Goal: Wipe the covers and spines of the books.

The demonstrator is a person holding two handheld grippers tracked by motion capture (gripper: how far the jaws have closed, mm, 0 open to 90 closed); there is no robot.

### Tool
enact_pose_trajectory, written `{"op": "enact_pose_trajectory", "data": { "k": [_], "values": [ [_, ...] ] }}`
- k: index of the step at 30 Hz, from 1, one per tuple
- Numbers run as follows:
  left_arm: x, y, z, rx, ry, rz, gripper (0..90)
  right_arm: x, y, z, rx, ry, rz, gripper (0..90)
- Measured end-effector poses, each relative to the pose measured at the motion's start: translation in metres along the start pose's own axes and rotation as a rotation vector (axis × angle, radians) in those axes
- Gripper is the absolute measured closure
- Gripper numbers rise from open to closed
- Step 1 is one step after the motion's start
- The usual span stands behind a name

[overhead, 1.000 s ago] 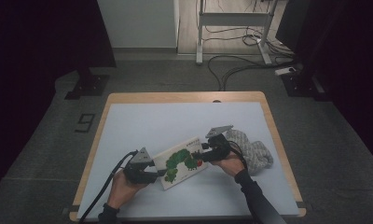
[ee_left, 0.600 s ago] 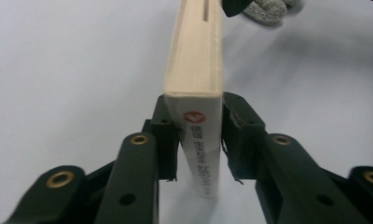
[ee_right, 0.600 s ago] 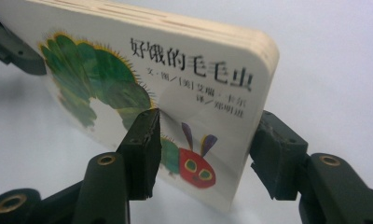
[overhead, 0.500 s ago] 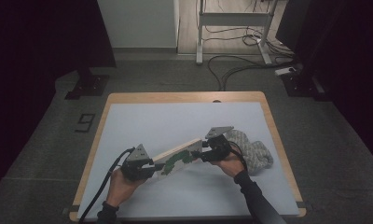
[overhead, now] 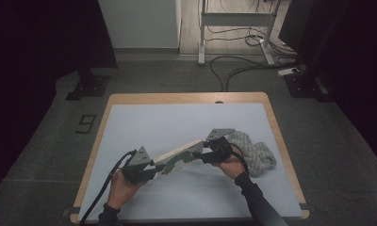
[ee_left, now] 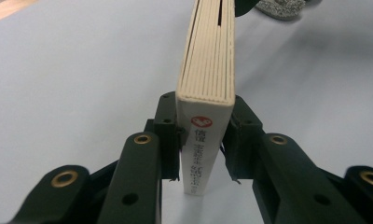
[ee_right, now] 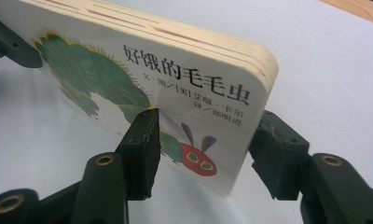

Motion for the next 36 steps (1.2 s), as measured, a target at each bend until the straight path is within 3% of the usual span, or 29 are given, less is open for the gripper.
{"op": "enact_pose_trajectory", "data": {
  "k": [5,15,25,36],
  "values": [
    [0.0,0.0,0.0,0.008,-0.005,-0.004,69.8,0.0,0.0,0.0,-0.001,0.009,0.003,42.9],
    [0.001,0.001,0.0,0.02,-0.016,-0.007,70.0,-0.002,-0.005,-0.01,0.044,0.006,-0.015,29.6],
    [0.002,0.001,0.0,0.025,-0.031,-0.011,70.0,0.001,-0.018,-0.032,0.124,0.004,-0.033,23.5],
    [0.002,0.001,0.001,0.033,-0.041,-0.015,70.3,0.01,-0.04,-0.064,0.202,0.007,-0.01,21.7]
  ]
}}
Point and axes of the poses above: each handheld gripper's, and its own axes: z roughly forward along the jaws, x roughly out of its underside, y roughly to its left, the point moved 10 cm from there along z, roughly forward along the jaws, and after that the axes turned 9 degrees about -y, right-handed, at the moved point
